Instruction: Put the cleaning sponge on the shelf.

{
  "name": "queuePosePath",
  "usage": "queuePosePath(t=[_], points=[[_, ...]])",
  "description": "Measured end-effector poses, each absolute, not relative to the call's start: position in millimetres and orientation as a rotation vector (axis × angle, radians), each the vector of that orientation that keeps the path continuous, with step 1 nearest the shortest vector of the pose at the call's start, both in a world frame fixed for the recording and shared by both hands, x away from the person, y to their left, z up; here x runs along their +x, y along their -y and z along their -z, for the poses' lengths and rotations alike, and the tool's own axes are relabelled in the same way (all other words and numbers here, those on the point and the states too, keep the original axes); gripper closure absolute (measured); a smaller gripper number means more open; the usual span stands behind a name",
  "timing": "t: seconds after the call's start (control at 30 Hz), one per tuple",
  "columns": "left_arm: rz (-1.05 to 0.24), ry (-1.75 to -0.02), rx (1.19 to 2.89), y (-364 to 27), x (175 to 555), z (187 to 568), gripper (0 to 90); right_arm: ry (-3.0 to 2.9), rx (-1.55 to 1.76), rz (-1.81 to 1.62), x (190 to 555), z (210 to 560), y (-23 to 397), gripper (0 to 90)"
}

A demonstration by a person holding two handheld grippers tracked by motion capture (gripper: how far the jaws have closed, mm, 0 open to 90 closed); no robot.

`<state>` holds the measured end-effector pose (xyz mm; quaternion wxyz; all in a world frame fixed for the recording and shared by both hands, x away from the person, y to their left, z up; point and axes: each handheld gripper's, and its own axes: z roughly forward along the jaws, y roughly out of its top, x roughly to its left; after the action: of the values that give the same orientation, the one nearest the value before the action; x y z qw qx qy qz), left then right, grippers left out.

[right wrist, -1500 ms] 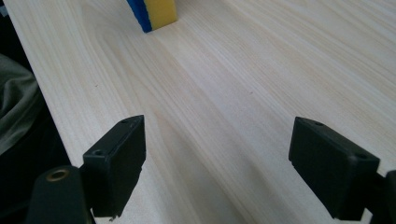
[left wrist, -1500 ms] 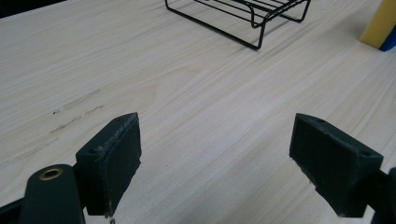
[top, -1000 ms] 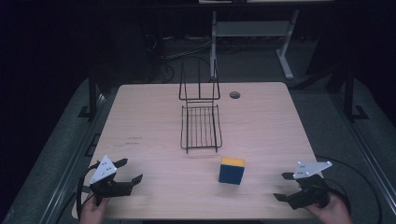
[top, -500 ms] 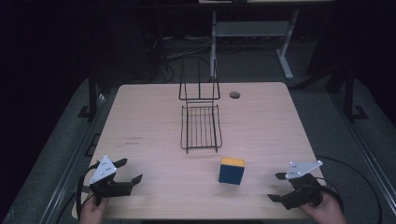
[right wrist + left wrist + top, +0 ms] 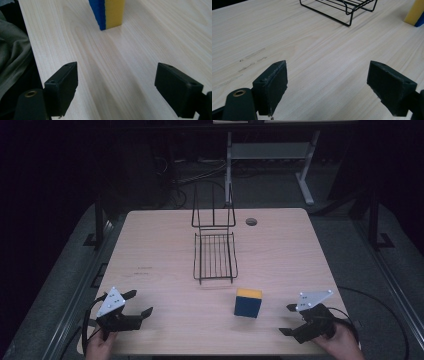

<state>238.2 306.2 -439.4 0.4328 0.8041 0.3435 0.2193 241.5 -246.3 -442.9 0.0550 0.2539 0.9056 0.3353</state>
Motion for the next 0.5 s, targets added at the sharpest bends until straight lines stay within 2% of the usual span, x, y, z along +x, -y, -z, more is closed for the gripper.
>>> queuePosePath(t=[0.5], points=[[-0.546, -0.858, 1.999, -307, 238, 439, 16.2, -2.792, 0.707, -1.006, 247, 440, 228, 18.1]])
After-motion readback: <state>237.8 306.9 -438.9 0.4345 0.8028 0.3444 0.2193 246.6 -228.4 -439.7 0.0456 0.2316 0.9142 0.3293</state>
